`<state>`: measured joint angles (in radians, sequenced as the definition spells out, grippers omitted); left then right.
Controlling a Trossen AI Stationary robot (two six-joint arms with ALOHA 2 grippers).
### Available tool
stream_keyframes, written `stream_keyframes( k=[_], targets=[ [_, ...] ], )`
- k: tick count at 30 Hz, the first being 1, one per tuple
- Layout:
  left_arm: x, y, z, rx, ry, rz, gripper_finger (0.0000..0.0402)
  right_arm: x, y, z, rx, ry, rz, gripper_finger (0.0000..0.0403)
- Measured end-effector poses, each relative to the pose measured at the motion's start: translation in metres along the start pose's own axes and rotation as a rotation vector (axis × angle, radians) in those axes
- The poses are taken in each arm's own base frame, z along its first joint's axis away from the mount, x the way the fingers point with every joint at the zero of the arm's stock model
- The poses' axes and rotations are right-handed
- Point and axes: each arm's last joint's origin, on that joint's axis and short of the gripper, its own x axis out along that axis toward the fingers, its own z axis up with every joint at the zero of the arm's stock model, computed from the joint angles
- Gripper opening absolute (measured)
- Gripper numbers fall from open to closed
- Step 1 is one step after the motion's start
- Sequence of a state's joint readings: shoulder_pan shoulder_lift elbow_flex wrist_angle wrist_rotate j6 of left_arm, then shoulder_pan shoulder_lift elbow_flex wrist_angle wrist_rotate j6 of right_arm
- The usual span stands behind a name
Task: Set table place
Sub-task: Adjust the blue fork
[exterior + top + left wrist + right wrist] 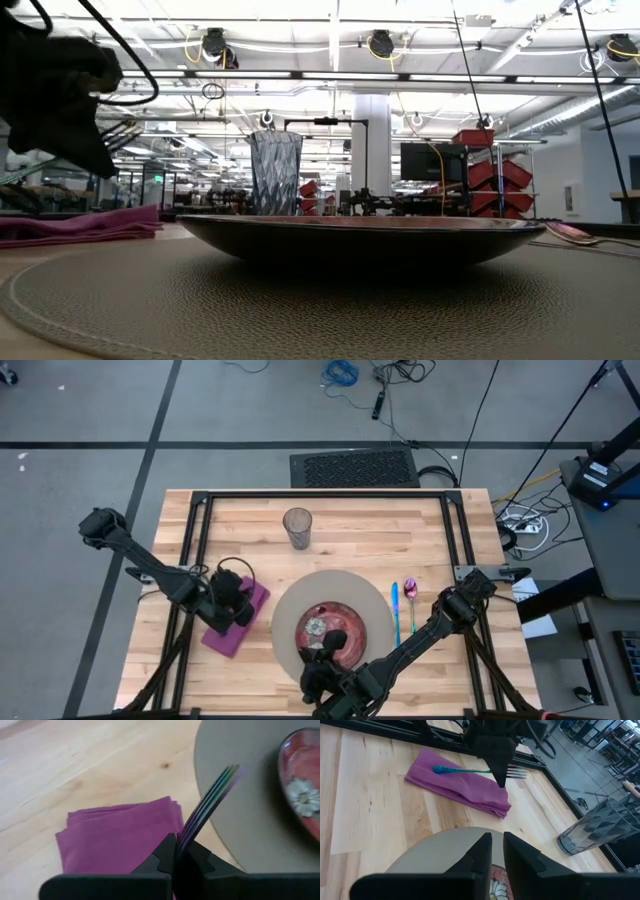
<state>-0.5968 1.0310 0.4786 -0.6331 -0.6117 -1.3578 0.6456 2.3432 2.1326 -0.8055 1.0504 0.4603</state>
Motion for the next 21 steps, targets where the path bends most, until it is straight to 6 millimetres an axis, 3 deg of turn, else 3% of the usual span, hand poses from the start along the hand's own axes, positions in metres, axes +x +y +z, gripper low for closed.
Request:
stream_keyframes(
  k=[21],
  targets=[
    [0.042, -0.005, 0.0, 0.014, 0.166, 0.116, 0.0, -0.002, 0.001, 0.0, -0.006, -0.002, 0.004, 0.0034]
  ],
)
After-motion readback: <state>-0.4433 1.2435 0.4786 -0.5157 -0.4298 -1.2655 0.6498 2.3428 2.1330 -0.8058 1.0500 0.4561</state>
